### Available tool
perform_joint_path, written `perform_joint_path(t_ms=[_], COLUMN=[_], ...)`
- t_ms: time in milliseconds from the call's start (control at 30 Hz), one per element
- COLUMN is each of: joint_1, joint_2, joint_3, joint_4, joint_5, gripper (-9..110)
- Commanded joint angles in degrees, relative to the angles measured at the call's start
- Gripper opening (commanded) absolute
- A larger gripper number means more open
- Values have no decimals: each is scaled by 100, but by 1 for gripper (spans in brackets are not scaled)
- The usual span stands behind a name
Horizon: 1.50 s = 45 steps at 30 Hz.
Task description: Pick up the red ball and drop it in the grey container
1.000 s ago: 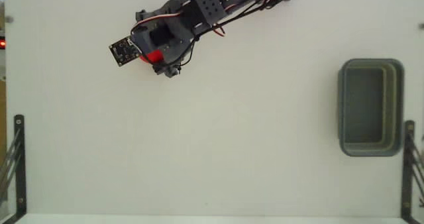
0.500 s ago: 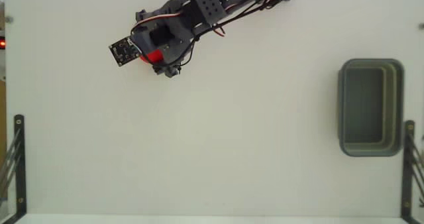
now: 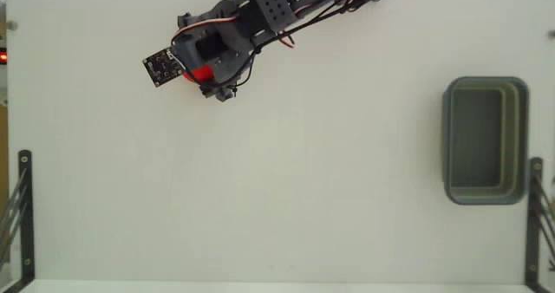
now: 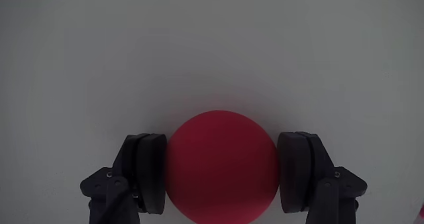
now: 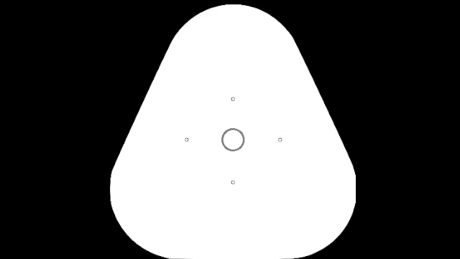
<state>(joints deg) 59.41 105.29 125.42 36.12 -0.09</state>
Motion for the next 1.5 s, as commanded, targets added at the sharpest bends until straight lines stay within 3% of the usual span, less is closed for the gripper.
perform_joint_path(t_ms=[0, 1467], joint_1=[127, 127], joint_2=[92, 92], joint_3=[-29, -29], joint_4=[-64, -64], joint_5=[9, 9], gripper=[102, 91])
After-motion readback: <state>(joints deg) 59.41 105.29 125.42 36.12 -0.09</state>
